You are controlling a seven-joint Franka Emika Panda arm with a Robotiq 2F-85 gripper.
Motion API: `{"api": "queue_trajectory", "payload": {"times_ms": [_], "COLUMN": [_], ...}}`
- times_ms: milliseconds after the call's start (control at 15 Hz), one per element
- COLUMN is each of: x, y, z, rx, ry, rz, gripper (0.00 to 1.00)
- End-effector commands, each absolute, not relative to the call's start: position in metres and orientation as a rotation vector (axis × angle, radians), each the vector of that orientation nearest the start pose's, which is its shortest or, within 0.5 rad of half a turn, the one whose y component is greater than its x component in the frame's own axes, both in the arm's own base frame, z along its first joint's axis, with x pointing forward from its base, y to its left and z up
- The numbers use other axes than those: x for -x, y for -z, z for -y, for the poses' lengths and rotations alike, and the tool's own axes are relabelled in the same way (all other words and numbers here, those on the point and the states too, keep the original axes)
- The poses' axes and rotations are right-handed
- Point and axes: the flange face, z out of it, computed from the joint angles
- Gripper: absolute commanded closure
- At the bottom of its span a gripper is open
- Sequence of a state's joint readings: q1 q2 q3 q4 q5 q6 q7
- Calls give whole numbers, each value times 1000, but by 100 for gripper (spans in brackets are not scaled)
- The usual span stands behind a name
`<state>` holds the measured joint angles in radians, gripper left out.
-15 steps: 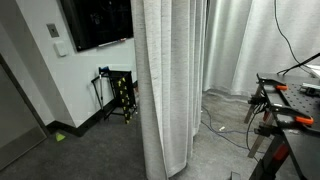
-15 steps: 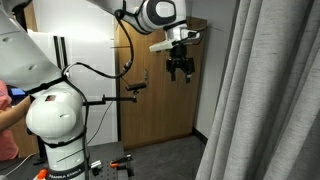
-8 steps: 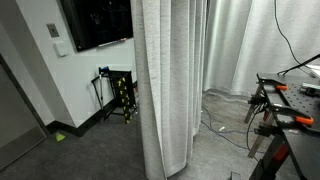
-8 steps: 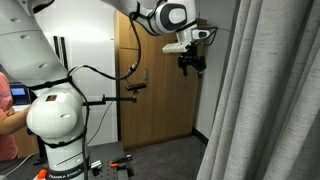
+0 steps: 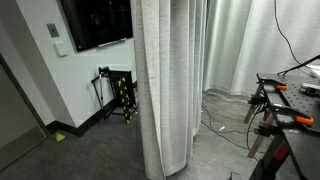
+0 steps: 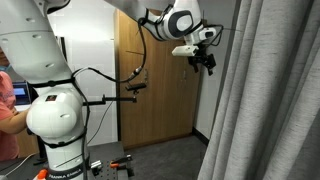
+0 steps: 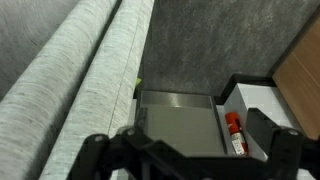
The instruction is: Close the curtain
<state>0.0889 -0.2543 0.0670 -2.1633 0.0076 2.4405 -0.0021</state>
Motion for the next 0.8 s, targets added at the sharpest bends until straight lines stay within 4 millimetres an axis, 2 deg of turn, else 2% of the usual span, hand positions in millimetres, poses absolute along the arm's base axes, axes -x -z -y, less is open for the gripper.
{"api": "queue_trajectory", "payload": {"times_ms": [0, 267, 733], "x": [-526, -530, -532], "y": [-572, -572, -578], "z": [-85, -83, -82], "rx": [2971, 2984, 3004], "ry": [961, 1031, 1189], "rz": [53, -180, -425], "gripper": [0, 0, 0]}}
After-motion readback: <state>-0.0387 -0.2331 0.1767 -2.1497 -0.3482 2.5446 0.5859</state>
